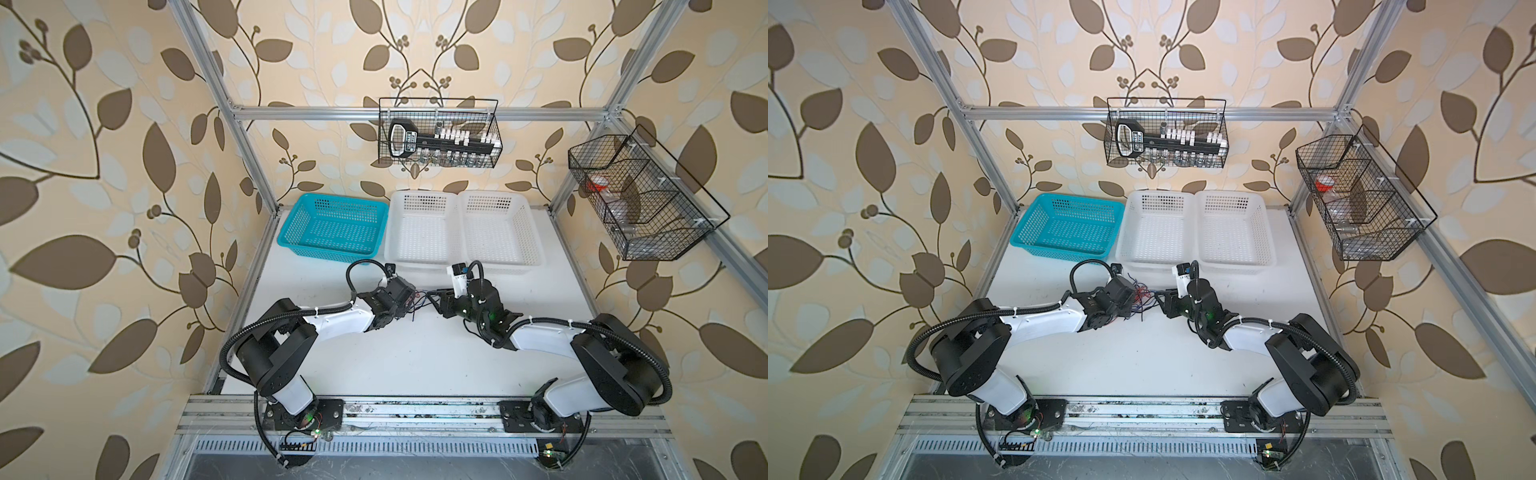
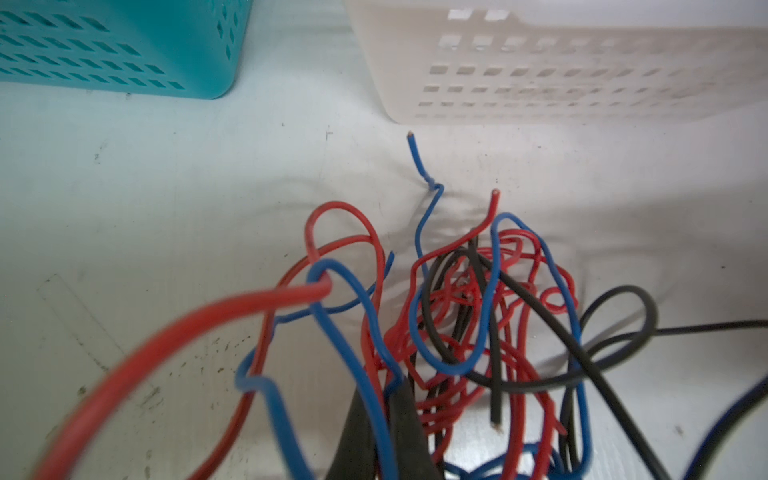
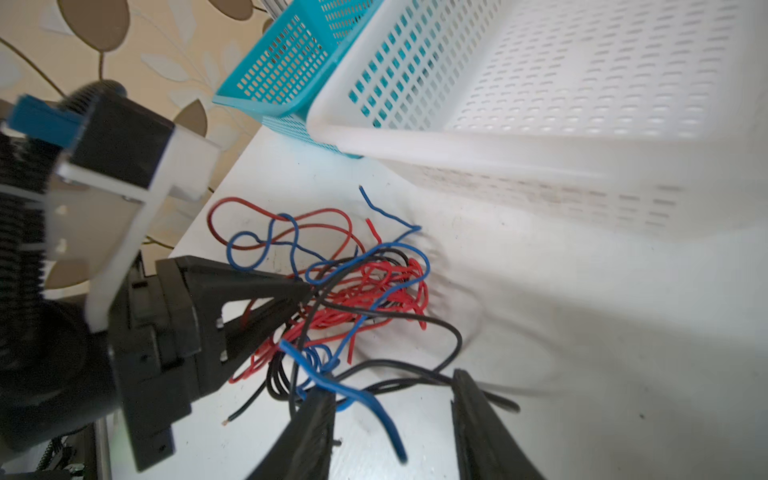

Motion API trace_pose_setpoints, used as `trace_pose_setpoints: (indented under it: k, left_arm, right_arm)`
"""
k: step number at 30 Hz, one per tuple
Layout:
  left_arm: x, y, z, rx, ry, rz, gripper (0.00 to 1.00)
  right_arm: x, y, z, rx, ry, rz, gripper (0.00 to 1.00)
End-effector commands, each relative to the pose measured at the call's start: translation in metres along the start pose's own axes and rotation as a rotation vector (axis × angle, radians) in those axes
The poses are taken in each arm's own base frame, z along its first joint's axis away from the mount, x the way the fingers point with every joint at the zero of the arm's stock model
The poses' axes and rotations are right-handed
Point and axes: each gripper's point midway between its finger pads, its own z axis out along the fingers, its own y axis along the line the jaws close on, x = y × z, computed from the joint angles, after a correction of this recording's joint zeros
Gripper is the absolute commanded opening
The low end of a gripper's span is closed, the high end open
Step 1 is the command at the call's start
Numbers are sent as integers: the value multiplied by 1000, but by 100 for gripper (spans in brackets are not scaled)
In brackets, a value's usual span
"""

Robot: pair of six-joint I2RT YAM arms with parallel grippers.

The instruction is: Untangle the cables

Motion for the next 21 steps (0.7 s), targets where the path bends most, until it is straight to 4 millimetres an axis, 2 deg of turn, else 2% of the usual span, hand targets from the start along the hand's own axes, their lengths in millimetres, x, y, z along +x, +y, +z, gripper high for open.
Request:
trace_pose_setpoints:
  k: [1,6,7,14,17,21]
  left_arm:
    - [-5,-4,-6,25,-18,-22,0]
    - [-7,-5,-7,29,-22,-26,0]
    - [-6,-4,-7,28,-21,-25,0]
    - [-10,6,-13,-18,-44,-9,10]
    - [-12,14,-16,-46,-57,-8,24]
    - [-13,19,-19,-60,-66,-4,30]
  right_arm:
    - [-18,19,7,-64,-46,-6,39]
    - [-14,19,9,-73,-35,0,3]
    - [-13,19,9,-72,-34,0,0]
    - [-27,16,-9,-7,-60,-39,0]
    - [-38,12,-25,58,-77,-80,0]
    - [-50,9,-47,117,-94,-128,0]
